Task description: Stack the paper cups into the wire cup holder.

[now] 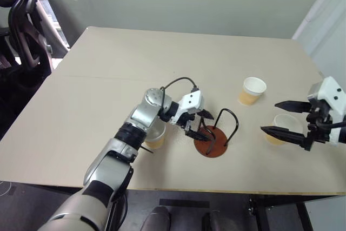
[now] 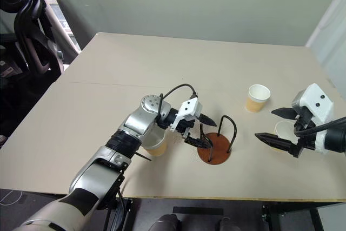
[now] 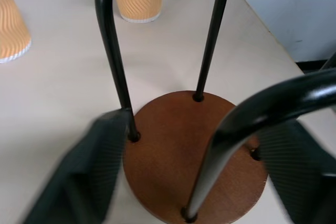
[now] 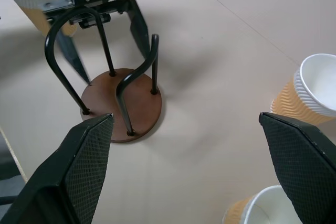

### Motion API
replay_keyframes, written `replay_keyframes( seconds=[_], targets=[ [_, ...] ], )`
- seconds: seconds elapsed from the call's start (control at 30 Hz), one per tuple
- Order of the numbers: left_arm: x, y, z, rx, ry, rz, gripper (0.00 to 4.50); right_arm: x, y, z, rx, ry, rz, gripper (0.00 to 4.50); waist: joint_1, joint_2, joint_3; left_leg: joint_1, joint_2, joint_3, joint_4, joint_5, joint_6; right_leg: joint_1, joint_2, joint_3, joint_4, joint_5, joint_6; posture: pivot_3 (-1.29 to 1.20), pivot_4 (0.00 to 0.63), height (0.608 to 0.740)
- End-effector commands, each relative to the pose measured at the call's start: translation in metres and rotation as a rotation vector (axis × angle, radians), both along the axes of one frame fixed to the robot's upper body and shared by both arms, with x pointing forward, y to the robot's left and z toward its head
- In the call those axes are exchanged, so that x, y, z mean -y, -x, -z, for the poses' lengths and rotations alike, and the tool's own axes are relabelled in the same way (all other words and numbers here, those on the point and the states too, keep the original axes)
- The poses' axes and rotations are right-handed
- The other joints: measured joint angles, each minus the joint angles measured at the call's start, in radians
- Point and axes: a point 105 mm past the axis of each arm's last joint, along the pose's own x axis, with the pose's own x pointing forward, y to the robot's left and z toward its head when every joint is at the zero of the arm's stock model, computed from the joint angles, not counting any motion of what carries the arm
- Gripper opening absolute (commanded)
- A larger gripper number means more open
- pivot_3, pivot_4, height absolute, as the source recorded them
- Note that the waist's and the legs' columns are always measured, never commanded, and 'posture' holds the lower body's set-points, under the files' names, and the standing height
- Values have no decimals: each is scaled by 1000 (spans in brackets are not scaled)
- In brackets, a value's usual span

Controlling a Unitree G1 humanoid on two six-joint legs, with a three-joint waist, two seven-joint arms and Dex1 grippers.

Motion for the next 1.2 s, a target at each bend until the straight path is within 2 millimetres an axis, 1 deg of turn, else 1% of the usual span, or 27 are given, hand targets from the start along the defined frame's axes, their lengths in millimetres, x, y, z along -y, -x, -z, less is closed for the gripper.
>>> replay_keyframes(
  seconds=[0.03,0.33,0.47,0.57,0.8,0.87,1.0,1.2],
  targets=[
    [1,-3,-11,66,18,8,4459,0,-2,-8,45,19,0,4500,0,0,0,0,0,0,0,0,0,0,0,0,0,0,0,0,150,740],
    [-4,-11,-20,117,34,-25,4459,-1,-9,-8,53,15,-5,4500,0,0,0,0,0,0,1,0,0,0,0,0,0,0,0,0,150,740],
    [-6,-17,-29,148,62,-58,4459,0,-15,-12,79,18,2,4500,0,0,0,0,-1,0,1,0,1,1,0,0,0,0,1,0,150,740],
    [-9,-23,-40,162,91,-95,4459,2,-19,-14,93,19,8,4500,0,0,0,0,-1,-1,2,0,1,1,0,0,0,0,1,0,150,740],
    [-17,-30,-49,183,110,-130,4459,3,-22,-14,92,30,7,4500,0,0,0,0,-1,-1,2,0,1,1,0,0,0,0,1,0,150,740],
    [-20,-32,-51,192,110,-142,4459,6,-21,-10,80,66,12,4500,0,0,0,0,-1,-1,2,0,1,1,0,0,0,0,1,0,150,740],
    [-21,-33,-53,190,125,-149,4459,9,-21,-8,79,76,20,4500,0,0,0,0,-1,-1,1,-1,1,1,-1,0,0,0,1,0,150,740],
    [-21,-27,-55,173,122,-114,4459,8,-22,-10,80,73,17,4500,0,0,0,0,-1,-1,1,-1,1,1,-1,0,0,0,1,0,150,740]
  ],
)
